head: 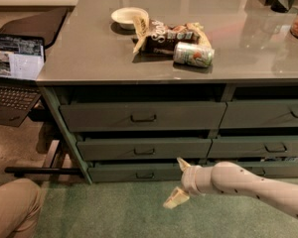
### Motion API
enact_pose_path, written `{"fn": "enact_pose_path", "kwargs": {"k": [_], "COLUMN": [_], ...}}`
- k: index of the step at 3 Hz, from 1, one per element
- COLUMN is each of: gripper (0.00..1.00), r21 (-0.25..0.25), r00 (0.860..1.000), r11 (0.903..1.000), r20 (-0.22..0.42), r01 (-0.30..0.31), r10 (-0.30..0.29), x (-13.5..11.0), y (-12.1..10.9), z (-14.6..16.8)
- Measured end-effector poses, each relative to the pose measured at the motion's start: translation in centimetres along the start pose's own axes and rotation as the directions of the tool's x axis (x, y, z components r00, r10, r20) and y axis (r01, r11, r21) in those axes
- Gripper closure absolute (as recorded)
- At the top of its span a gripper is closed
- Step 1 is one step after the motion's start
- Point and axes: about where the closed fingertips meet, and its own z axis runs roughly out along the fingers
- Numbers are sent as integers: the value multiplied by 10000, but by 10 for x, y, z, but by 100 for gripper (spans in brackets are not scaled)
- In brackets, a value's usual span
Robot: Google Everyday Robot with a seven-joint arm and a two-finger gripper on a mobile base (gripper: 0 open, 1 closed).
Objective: Open bottom drawer
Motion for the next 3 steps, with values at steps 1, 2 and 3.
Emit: {"fn": "enact_pose_path", "kwargs": {"k": [1, 2, 3], "gripper": [0, 0, 0], "r21": [7, -250, -769], "r00": [9996, 9944, 9566], "r11": [9996, 9969, 9768], "r20": [9, -771, -2309], "r01": [-273, -749, -2001], "r10": [273, 728, 1777], "x": [6, 23, 59], "y": [-37, -65, -74], "z": [37, 80, 123]}}
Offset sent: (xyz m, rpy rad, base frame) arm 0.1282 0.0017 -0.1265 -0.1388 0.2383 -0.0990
